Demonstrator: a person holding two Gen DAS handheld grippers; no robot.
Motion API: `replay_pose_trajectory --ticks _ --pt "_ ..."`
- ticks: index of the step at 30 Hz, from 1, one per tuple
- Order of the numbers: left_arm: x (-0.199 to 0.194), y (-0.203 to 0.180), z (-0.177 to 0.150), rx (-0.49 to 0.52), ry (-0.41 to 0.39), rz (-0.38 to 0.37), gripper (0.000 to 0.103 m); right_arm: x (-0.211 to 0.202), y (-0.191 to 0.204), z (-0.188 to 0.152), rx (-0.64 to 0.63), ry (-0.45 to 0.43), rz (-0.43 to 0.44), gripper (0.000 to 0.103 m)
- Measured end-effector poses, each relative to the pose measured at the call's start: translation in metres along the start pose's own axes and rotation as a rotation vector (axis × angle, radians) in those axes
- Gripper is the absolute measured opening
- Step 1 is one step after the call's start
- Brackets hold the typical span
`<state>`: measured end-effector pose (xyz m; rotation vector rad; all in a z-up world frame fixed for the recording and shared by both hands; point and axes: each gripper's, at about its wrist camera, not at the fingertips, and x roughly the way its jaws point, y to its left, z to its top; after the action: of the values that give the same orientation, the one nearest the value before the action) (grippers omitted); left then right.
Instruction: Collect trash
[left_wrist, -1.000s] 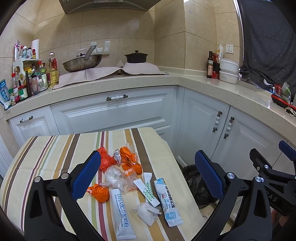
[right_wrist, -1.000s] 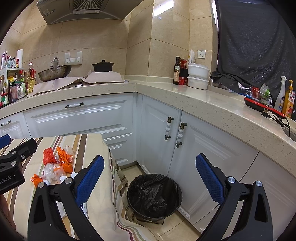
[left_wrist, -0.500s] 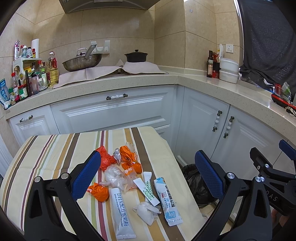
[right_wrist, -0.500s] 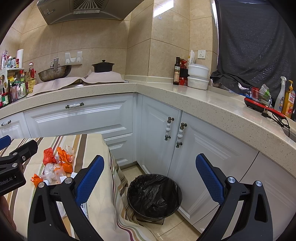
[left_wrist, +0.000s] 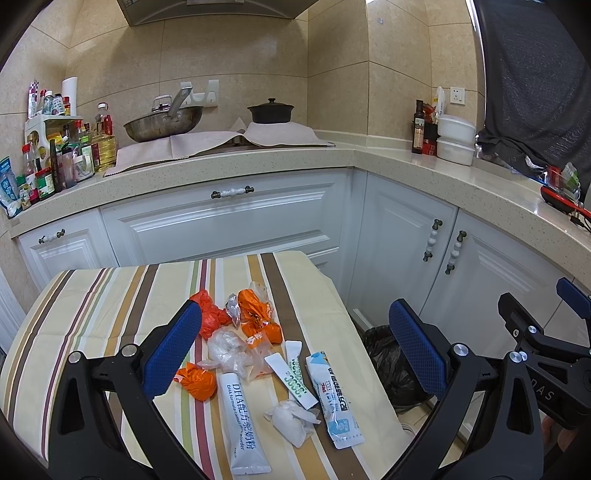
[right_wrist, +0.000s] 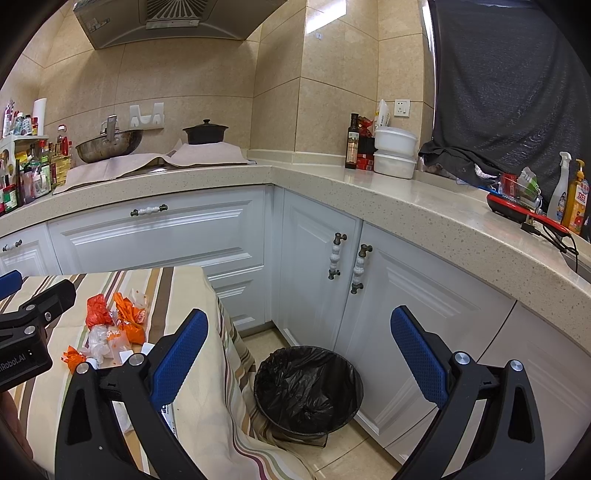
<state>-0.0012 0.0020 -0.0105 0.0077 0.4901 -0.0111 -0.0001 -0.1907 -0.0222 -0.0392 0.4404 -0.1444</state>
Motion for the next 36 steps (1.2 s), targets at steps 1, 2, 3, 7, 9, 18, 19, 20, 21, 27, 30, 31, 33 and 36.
replay_pose_trajectory --ticks 1,2,3,7,9,18,19,20,21,27,30,31,33,36 --pt "0.000 0.000 -0.001 0.000 0.000 0.000 0.099 0.000 0.000 0.000 -0.004 -0.002 0.000 0.097" --pt "0.000 0.000 -0.001 0.000 0.001 0.000 0.099 0.000 0.000 0.000 -0.004 -0.002 0.000 0.097" --pt "0.000 0.000 -0.001 0.000 0.001 0.000 0.099 0.000 0.000 0.000 -0.003 -0.003 0.000 0.097" --pt "0.000 0.000 0.000 0.000 0.001 0.001 0.099 0.000 0.000 0.000 -0.004 -0.003 -0.001 0.097" --pt "0.000 0.000 0.000 -0.001 0.000 0.001 0.099 0.000 0.000 0.000 -0.004 -0.003 0.000 0.097" --pt "0.002 0.000 -0.004 -0.003 0.002 0.002 0.099 0.000 0.001 -0.001 -0.005 -0.001 0.005 0.097" --pt "0.002 0.000 -0.005 -0.004 0.001 0.006 0.099 0.000 0.003 -0.001 -0.006 -0.001 0.010 0.097" --pt "0.002 0.003 -0.007 -0.007 -0.002 0.014 0.099 0.000 0.004 -0.001 -0.007 -0.001 0.015 0.097" --pt "0.003 0.006 -0.008 -0.011 -0.003 0.018 0.099 0.001 0.006 -0.002 -0.010 0.000 0.022 0.097" --pt "0.020 0.043 -0.024 -0.059 0.081 0.050 0.099 0.013 0.030 -0.018 -0.032 0.031 0.110 0.097" --pt "0.024 0.064 -0.040 -0.071 0.109 0.097 0.099 0.023 0.052 -0.033 -0.075 0.056 0.157 0.097" --pt "0.025 0.070 -0.047 -0.067 0.119 0.117 0.099 0.025 0.059 -0.039 -0.089 0.065 0.171 0.096" --pt "0.025 0.079 -0.060 -0.062 0.140 0.146 0.097 0.031 0.071 -0.049 -0.109 0.088 0.199 0.097" --pt "0.027 0.090 -0.078 -0.063 0.186 0.164 0.097 0.037 0.087 -0.067 -0.124 0.124 0.249 0.096"
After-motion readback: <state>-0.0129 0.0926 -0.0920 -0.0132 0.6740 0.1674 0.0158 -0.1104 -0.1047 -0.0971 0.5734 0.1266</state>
